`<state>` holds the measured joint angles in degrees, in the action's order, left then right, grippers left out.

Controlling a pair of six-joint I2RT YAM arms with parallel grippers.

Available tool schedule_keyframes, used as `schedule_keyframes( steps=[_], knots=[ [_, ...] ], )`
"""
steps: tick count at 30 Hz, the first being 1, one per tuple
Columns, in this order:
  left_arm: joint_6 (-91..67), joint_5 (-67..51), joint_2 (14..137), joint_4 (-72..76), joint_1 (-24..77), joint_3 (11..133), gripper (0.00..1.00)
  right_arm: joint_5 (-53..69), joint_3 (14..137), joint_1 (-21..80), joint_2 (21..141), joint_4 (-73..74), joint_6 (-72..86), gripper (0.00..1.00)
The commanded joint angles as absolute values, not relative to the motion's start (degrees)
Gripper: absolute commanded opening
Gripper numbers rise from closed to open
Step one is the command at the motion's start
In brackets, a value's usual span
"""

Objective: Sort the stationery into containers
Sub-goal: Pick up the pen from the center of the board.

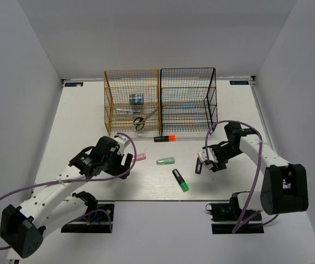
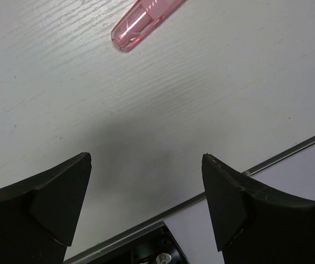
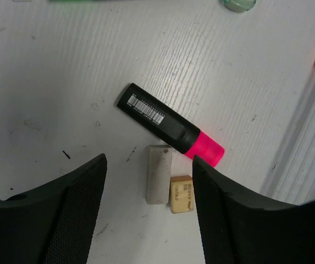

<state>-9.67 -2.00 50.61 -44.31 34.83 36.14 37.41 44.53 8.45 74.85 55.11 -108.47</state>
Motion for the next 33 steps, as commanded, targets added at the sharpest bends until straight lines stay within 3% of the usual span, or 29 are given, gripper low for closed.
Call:
schedule_keyframes(
  steps=[1, 27, 33],
  knots=[
    [-8.96, -4.66, 48.08, -42.80, 33.84, 35.43, 0.92, 36.12, 46.05, 9.14, 76.99, 53.01, -129.18, 0.67],
    [-8.70, -3.34, 49.22, -43.51, 33.66, 35.07, 0.94, 25.06, 51.42, 20.65, 93.77, 53.35, -152.05, 0.63],
    [-8.70, -3.08, 48.87, -43.68, 33.66, 34.98, 0.94, 20.57, 50.63, 23.47, 96.24, 53.62, -152.93, 0.56]
  ],
)
